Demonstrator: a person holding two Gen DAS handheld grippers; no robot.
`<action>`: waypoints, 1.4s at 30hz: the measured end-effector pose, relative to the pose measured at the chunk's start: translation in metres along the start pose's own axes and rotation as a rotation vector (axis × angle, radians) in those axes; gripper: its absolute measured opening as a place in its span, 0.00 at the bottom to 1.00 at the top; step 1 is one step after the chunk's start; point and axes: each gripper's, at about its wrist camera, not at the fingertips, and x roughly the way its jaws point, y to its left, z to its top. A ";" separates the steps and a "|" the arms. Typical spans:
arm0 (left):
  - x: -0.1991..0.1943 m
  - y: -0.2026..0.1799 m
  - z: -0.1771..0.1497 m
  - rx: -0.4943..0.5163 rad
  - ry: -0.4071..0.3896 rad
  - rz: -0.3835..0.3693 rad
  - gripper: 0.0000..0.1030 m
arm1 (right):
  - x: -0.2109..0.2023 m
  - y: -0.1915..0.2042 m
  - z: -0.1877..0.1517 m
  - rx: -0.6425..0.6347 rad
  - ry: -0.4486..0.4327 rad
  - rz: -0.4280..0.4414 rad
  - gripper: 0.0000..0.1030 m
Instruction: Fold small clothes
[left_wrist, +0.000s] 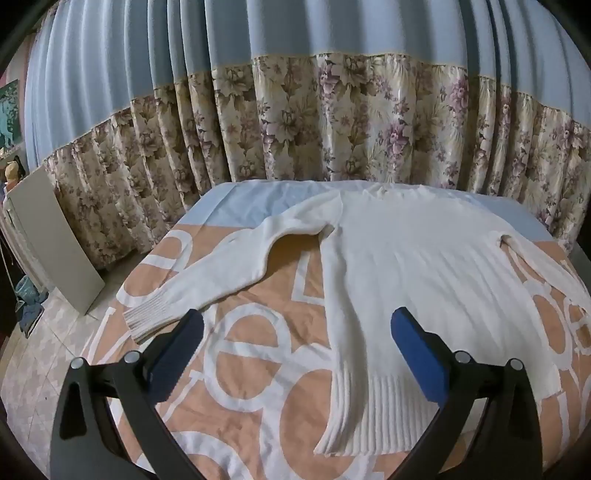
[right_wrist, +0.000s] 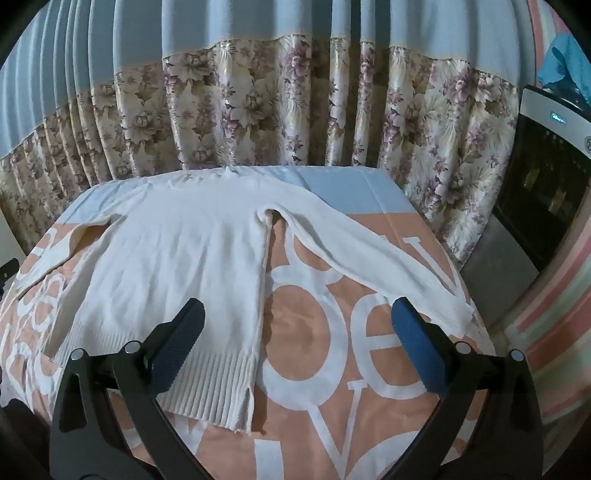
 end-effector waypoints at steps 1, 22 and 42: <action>0.001 0.001 0.000 0.004 0.002 0.002 0.99 | -0.001 0.001 0.000 -0.001 0.000 -0.002 0.97; -0.001 0.017 0.001 -0.001 -0.017 0.014 0.99 | 0.000 0.006 0.015 -0.004 0.002 -0.021 0.97; 0.009 0.014 0.004 0.010 -0.023 0.036 0.99 | 0.012 -0.003 0.016 0.012 -0.003 -0.019 0.97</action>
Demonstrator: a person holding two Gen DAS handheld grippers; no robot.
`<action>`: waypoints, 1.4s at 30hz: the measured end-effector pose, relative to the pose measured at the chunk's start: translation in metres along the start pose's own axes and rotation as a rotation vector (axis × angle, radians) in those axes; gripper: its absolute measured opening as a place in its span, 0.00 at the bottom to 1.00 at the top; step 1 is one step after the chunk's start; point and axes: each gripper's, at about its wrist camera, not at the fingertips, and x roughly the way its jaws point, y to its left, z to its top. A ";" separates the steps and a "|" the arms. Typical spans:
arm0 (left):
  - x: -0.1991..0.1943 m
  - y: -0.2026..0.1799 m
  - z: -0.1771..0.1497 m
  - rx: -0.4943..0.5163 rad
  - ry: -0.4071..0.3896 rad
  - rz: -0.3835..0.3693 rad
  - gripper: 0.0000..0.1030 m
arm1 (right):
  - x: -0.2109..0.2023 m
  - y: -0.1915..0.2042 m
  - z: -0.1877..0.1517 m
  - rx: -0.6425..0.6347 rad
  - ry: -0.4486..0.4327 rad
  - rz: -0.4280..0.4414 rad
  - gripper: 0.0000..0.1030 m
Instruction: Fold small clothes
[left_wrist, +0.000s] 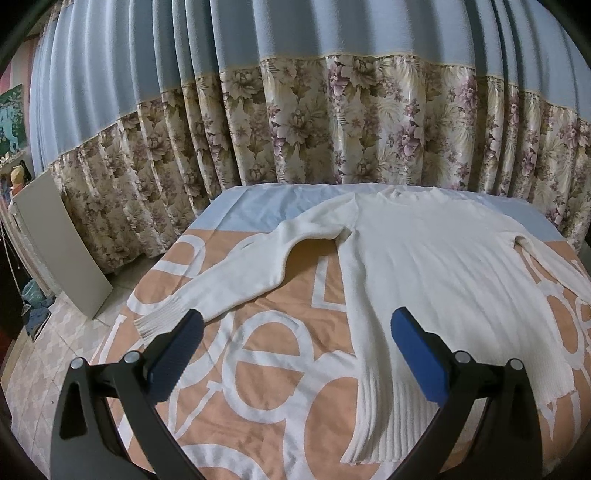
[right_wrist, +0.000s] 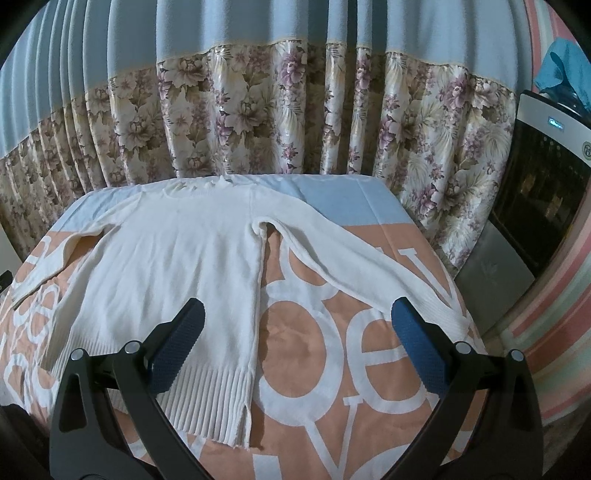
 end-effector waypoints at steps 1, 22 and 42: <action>0.001 0.000 0.001 -0.001 -0.001 0.004 0.99 | 0.000 -0.001 -0.001 0.004 0.000 -0.001 0.97; -0.015 -0.001 0.001 -0.003 -0.047 0.011 0.99 | -0.021 -0.008 -0.007 0.003 -0.048 0.004 0.97; -0.026 -0.001 0.001 0.000 -0.058 0.015 0.99 | -0.025 -0.010 -0.007 0.013 -0.050 0.008 0.97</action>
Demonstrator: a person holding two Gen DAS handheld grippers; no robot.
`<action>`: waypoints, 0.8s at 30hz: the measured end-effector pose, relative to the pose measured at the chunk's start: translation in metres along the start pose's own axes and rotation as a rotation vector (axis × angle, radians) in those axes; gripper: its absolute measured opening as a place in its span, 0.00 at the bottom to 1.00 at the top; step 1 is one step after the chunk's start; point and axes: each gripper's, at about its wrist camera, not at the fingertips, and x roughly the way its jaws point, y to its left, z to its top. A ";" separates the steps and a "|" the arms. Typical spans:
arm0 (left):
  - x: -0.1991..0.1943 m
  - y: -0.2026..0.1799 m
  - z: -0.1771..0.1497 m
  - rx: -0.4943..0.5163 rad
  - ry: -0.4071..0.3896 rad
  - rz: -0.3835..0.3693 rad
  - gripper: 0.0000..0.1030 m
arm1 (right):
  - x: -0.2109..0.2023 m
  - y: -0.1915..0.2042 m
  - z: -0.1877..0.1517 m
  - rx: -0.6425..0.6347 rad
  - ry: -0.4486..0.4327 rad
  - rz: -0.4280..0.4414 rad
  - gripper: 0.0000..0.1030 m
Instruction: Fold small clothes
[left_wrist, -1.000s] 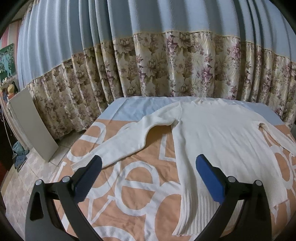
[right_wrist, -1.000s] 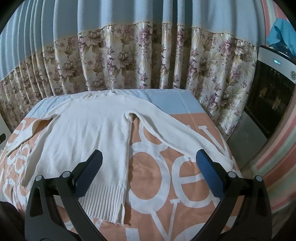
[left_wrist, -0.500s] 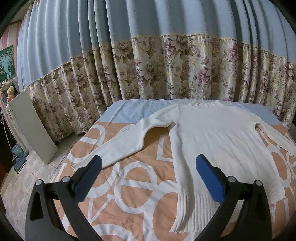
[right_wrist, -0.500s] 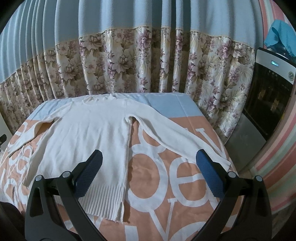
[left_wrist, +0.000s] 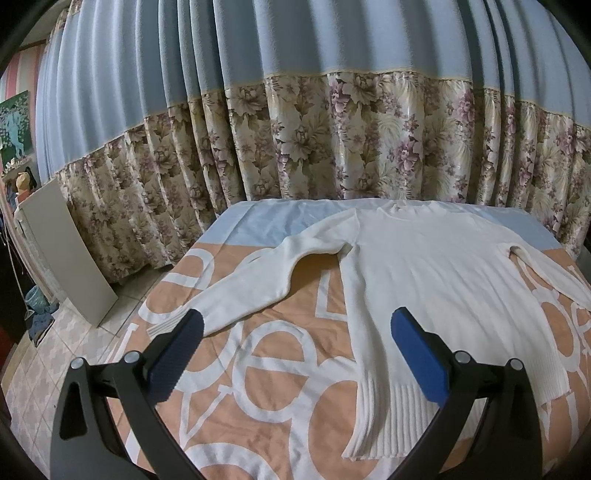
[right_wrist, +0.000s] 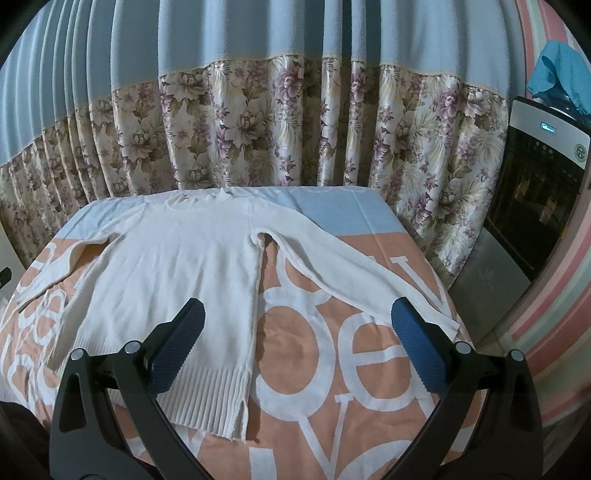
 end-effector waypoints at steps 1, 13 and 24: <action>-0.001 0.000 0.000 0.000 0.000 0.000 0.99 | -0.001 0.000 0.000 0.001 -0.001 -0.001 0.97; -0.005 -0.003 0.000 -0.004 0.001 -0.004 0.99 | -0.008 0.003 0.002 -0.014 -0.006 -0.016 0.97; -0.009 -0.010 -0.003 0.014 0.008 -0.010 0.99 | -0.001 -0.001 -0.002 0.003 0.001 -0.010 0.97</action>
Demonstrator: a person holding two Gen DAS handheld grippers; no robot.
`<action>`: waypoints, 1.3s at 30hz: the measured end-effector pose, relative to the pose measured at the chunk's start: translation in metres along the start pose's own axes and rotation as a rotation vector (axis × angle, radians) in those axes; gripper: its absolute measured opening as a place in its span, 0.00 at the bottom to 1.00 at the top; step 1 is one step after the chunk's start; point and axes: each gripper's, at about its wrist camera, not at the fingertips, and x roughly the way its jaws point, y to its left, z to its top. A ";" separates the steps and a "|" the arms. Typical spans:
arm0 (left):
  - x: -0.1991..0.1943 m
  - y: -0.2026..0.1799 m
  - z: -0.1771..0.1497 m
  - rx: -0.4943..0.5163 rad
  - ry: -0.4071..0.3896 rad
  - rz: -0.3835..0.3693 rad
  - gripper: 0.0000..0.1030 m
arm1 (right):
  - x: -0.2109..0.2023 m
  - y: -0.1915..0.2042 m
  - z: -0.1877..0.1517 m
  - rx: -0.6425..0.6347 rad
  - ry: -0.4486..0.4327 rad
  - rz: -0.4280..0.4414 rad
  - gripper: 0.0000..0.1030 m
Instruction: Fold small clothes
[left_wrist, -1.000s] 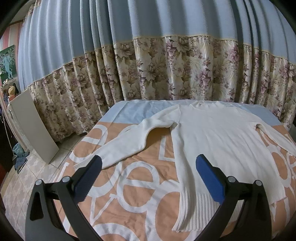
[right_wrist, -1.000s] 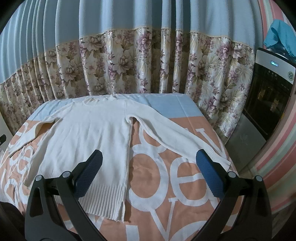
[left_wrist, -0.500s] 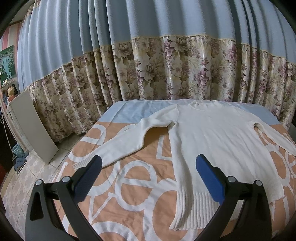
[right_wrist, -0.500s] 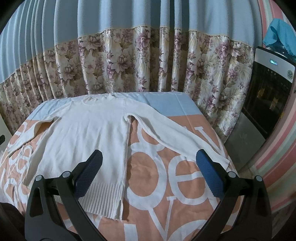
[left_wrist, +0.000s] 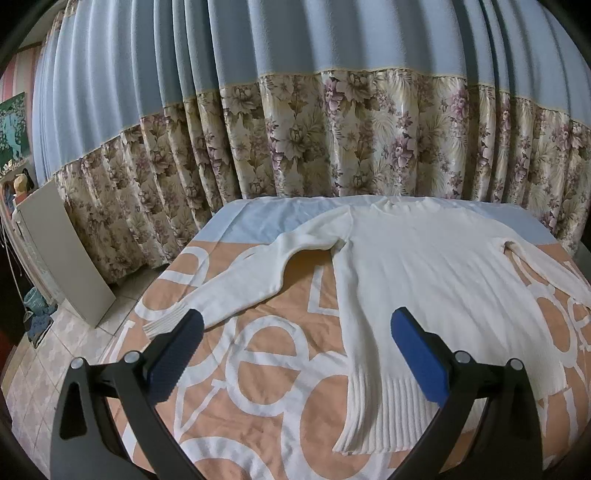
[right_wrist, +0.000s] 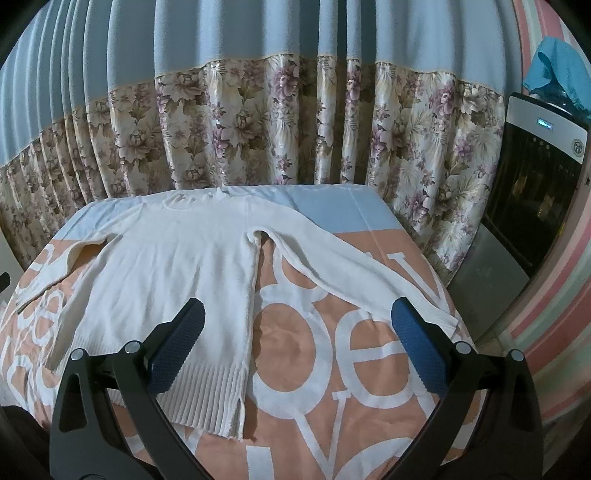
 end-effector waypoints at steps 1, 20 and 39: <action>0.000 -0.001 0.000 0.001 0.002 0.000 0.99 | 0.001 -0.001 0.000 0.000 -0.001 -0.002 0.97; 0.034 -0.056 -0.008 0.025 0.079 -0.034 0.99 | 0.034 -0.077 -0.024 0.089 0.041 -0.068 0.97; 0.091 -0.136 -0.014 0.082 0.140 -0.097 0.99 | 0.117 -0.182 -0.064 0.174 0.204 -0.190 0.68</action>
